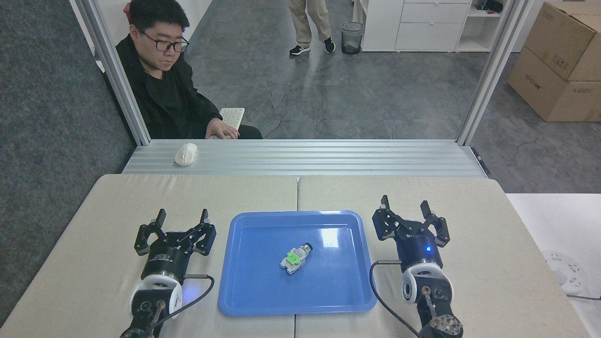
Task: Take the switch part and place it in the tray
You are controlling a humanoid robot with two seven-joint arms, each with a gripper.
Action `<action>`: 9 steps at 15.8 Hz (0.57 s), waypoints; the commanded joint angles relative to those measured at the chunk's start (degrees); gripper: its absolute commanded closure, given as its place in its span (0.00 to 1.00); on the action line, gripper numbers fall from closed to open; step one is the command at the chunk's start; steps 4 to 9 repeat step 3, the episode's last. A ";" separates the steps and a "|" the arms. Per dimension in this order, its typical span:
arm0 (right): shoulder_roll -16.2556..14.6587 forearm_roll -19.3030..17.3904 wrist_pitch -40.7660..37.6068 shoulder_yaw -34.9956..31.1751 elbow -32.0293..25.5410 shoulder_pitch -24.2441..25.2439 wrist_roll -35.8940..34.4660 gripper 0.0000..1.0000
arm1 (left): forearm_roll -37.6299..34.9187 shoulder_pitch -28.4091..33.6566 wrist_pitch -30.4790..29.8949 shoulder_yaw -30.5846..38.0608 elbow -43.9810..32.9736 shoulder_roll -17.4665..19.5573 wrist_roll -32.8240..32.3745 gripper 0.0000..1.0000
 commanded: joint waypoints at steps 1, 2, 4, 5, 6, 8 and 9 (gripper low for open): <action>-0.01 0.02 -0.03 0.01 0.00 0.00 0.04 0.00 | 0.24 -0.17 -0.01 2.67 -2.53 2.06 -0.37 0.00; -0.01 0.02 -0.03 0.01 0.00 0.00 0.04 0.00 | 0.24 -0.18 -0.09 2.67 -2.98 2.06 -0.63 0.00; -0.01 -0.06 -0.03 -0.07 0.00 0.00 0.04 0.00 | 0.24 -0.35 -0.18 2.67 -3.33 2.15 -1.06 0.00; -0.01 -0.06 -0.03 -0.07 0.00 0.00 0.04 0.00 | 0.24 -0.35 -0.18 2.67 -3.33 2.15 -1.06 0.00; -0.01 -0.06 -0.03 -0.07 0.00 0.00 0.04 0.00 | 0.24 -0.35 -0.18 2.67 -3.33 2.15 -1.06 0.00; -0.01 -0.06 -0.03 -0.07 0.00 0.00 0.04 0.00 | 0.24 -0.35 -0.18 2.67 -3.33 2.15 -1.06 0.00; -0.01 -0.06 -0.03 -0.07 0.00 0.00 0.04 0.00 | 0.24 -0.35 -0.18 2.67 -3.33 2.15 -1.06 0.00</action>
